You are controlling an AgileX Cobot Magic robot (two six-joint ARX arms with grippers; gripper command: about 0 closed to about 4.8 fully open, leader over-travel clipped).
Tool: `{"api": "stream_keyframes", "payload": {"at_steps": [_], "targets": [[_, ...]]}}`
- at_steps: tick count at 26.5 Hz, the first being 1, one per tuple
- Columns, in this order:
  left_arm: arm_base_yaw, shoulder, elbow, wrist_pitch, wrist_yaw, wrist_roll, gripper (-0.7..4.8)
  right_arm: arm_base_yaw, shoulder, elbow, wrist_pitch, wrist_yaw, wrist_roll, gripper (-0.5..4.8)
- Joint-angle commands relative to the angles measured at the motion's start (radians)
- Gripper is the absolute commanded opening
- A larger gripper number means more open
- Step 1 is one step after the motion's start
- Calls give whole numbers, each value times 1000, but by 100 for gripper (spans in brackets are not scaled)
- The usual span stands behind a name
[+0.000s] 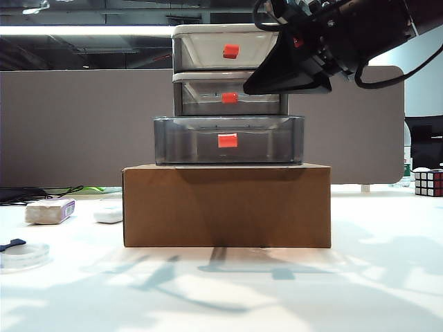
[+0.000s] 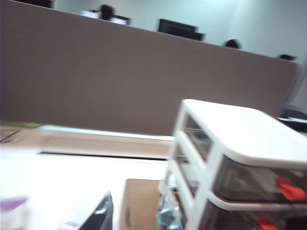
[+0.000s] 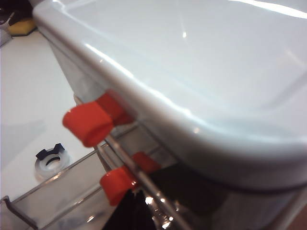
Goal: Open the third layer of the drawer on the table, pick up the transparent tape on the table and put it in, and finally close the drawer.
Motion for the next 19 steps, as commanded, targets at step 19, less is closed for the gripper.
{"api": "stream_keyframes", "payload": {"at_steps": [19], "targets": [[937, -8, 1, -555, 1228, 40, 260, 1, -2, 4, -20, -2, -4, -5]]}}
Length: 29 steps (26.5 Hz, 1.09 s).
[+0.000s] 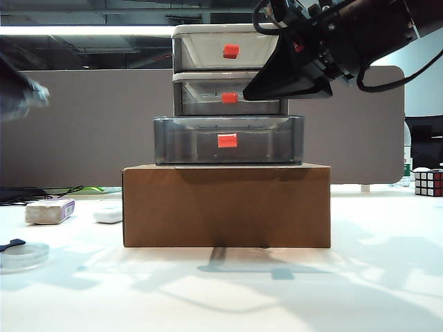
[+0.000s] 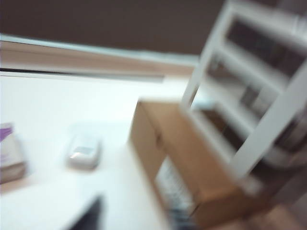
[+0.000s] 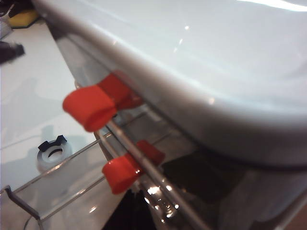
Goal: Open the third layer of the drawer on the table, pick up the transparent tape on the table and put it in, and finally close the drawer.
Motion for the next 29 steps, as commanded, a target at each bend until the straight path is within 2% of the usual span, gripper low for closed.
{"api": "stream_keyframes", "payload": {"at_steps": [1, 5, 8, 10, 15, 18, 23, 26, 29], "targets": [[0, 55, 0, -80, 51, 234, 263, 0, -2, 4, 7, -2, -2, -5], [0, 210, 0, -82, 18, 305, 396, 0, -2, 4, -8, -2, -4, -5], [0, 276, 0, -73, 10, 308, 410, 0, -2, 4, -32, -2, -5, -5], [0, 319, 0, -69, -22, 311, 447, 0, -2, 4, -54, -2, -23, -5], [0, 333, -6, -78, -31, 311, 454, 0, -2, 4, -63, -1, -27, -5], [0, 333, -35, -67, -33, 338, 454, 0, -2, 4, -63, 2, -27, -5], [0, 333, -126, 96, -19, 349, 454, 0, -2, 4, -64, 2, -27, -5], [0, 342, -144, 103, -19, 423, 454, 0, -2, 4, -63, 2, -27, -5], [0, 382, -143, 121, -19, 443, 453, 0, -1, 4, -63, 2, -32, -5]]}}
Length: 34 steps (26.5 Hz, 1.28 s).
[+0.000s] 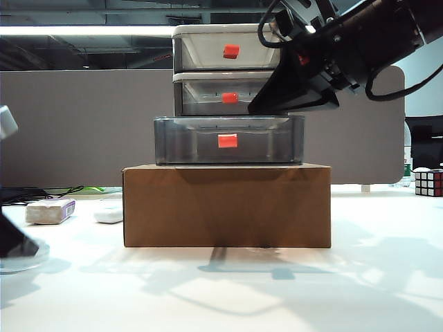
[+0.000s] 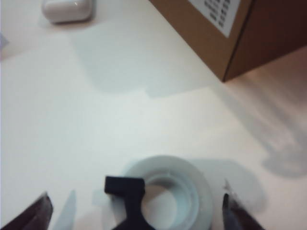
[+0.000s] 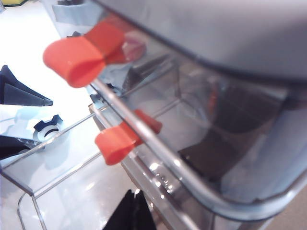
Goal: Open the third layer of the drawer on the table, pick up the transparent tape on the table and put it in, and finally close the drawer.
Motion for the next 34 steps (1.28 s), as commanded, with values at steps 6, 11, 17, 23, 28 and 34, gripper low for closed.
{"api": "stream_keyframes", "payload": {"at_steps": [6, 11, 17, 23, 28, 34], "targets": [[-1, 204, 2, 175, 11, 28, 453, 0, -2, 4, 10, 1, -10, -5], [-3, 274, 2, 222, 38, 21, 438, 0, -2, 4, 10, 1, -19, -5], [-3, 276, 2, 222, 58, 24, 316, 0, -2, 4, 12, 4, -22, -5], [-3, 276, 3, 257, 79, 28, 164, 0, -2, 4, 17, 4, -23, -5], [-5, 230, 4, 576, 146, -58, 165, 0, -2, 4, 17, 4, -25, -5], [-96, 51, 6, 612, 171, -130, 165, 0, -4, 4, 16, 4, -25, -5]]}}
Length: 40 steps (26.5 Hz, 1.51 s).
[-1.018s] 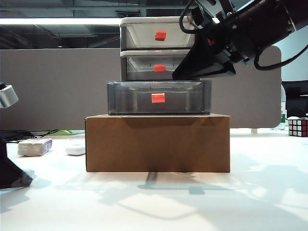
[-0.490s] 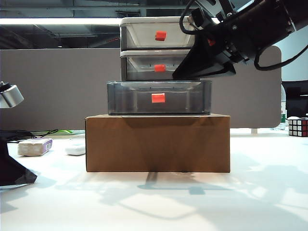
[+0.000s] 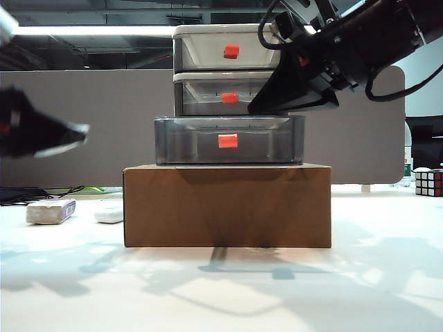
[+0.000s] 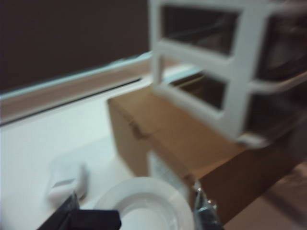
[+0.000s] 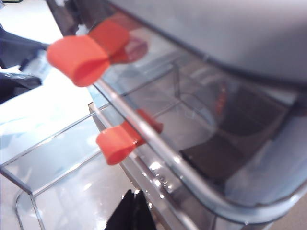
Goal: Open the third layer of the drawer on the table, pick up the transparent tape on the table and put it in, and finally close the drawer.
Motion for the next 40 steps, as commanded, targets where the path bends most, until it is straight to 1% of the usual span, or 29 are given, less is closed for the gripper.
{"api": "stream_keyframes", "payload": {"at_steps": [1, 2, 3, 4, 6, 7, 8, 9, 10, 11, 14, 17, 21, 26, 27, 29, 30, 36, 39, 40], "targets": [[-81, -104, 6, -45, 16, -6, 167, 0, -4, 4, 15, 1, -4, -5], [-126, -147, 23, -93, 13, -3, 184, 0, -4, 4, 15, 1, -4, -5], [-153, -172, 42, -132, 10, 10, 184, 0, -4, 4, 14, 1, -4, -5], [-202, -209, 83, -217, -2, 42, 184, 0, -4, 4, 12, 1, -4, -5], [-266, -237, 149, -347, -41, 77, 184, 0, -4, 5, 10, 1, -4, -5], [-334, -244, 229, -491, -80, 127, 184, 0, -5, 5, 9, 1, -3, -5], [-363, -243, 264, -551, -97, 156, 184, 0, -5, 5, 9, 1, -3, -5], [-425, -227, 338, -663, -149, 230, 184, 0, -8, 5, 8, 1, -3, -5], [-443, -221, 358, -685, -166, 248, 184, 0, -9, 5, 9, 1, -3, -5], [-467, -202, 385, -689, -171, 260, 184, 0, -18, 5, 5, 2, -3, -5], [-487, -153, 404, -679, -169, 259, 184, 0, -50, 5, -3, 12, -4, -5], [-526, -70, 404, -591, -151, 260, 184, 0, -103, 5, -16, 27, -5, -5], [-540, -19, 404, -537, -151, 257, 184, 0, -127, 5, -18, 28, -4, -5], [-553, 19, 404, -533, -158, 256, 184, 0, -133, 5, -34, 27, -4, -5], [-552, 24, 404, -532, -158, 256, 220, 0, -133, 5, -41, 28, -4, -5], [-552, 24, 404, -532, -158, 256, 315, 0, -133, 5, -46, 28, -4, -6], [-552, 24, 404, -532, -158, 256, 371, 0, -133, 5, -49, 27, -4, -5], [-552, 24, 404, -532, -160, 256, 372, 0, -133, 5, -50, 27, -4, -6], [-552, 24, 404, -532, -218, 259, 371, 0, -133, 5, -51, 24, -4, -5], [-552, 24, 404, -526, -235, 243, 371, 0, -133, 5, -51, 24, -4, -5]]}}
